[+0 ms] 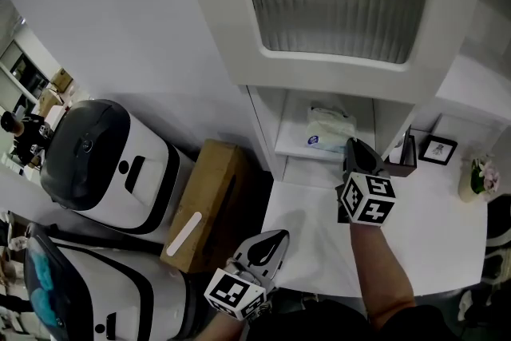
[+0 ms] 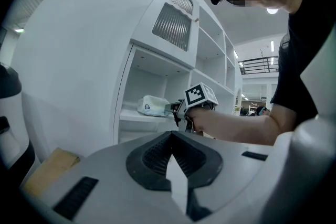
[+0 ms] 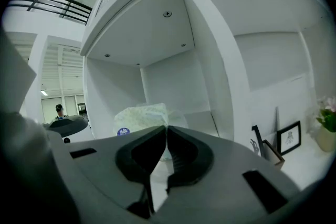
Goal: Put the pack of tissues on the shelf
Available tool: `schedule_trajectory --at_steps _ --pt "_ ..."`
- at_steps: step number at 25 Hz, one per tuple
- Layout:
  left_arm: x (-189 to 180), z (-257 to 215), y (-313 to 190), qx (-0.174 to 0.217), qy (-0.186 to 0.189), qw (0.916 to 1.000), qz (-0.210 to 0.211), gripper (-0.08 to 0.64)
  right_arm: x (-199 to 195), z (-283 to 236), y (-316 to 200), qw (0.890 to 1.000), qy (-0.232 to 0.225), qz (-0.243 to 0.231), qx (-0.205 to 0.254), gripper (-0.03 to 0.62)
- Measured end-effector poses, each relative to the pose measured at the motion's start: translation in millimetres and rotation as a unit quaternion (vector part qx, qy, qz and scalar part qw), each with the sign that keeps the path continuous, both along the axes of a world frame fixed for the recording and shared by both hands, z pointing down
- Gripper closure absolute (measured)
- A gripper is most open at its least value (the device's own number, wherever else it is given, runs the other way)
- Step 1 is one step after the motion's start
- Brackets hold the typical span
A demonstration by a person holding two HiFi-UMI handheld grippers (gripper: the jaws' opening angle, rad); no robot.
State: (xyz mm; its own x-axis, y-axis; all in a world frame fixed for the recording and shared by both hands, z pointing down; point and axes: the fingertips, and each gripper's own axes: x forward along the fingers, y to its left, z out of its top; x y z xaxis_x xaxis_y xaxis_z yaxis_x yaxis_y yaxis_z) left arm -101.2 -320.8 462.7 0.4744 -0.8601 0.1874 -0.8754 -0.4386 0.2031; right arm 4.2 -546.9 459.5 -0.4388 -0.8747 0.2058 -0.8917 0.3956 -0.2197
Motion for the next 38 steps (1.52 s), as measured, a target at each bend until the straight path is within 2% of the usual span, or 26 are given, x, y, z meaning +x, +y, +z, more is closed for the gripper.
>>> schedule_trajectory --at_steps 9,10,12,20,24,30,38 --pt "9.8 3.1 2.1 -0.011 -0.008 0.9999 -0.009 0.557 1.4 2.9 -2.9 1.000 -0.016 -0.009 0.005 0.581" --pt "10.6 3.2 2.4 -0.012 -0.008 0.9998 -0.010 0.557 2.2 2.8 -2.6 1.000 -0.017 -0.010 0.007 0.577" --pt "12.6 3.4 3.3 -0.014 -0.010 0.9998 -0.012 0.557 3.6 1.7 -0.8 1.000 -0.018 -0.013 0.012 0.525" --pt "22.5 3.2 12.1 -0.012 -0.010 0.9998 -0.014 0.557 22.3 -9.8 20.0 0.999 -0.020 -0.021 0.042 0.522" --pt "26.4 5.8 17.7 -0.013 -0.006 0.9998 -0.015 0.557 32.0 -15.2 36.2 0.998 -0.022 -0.040 0.051 0.580" --pt "30.5 3.3 31.1 -0.010 -0.003 0.9999 -0.010 0.557 33.3 -20.9 68.4 0.995 -0.043 -0.074 0.044 0.584" --pt "21.1 -6.2 62.7 0.001 0.000 1.0000 0.009 0.557 13.8 -19.3 127.7 0.993 -0.052 -0.101 0.025 0.588"
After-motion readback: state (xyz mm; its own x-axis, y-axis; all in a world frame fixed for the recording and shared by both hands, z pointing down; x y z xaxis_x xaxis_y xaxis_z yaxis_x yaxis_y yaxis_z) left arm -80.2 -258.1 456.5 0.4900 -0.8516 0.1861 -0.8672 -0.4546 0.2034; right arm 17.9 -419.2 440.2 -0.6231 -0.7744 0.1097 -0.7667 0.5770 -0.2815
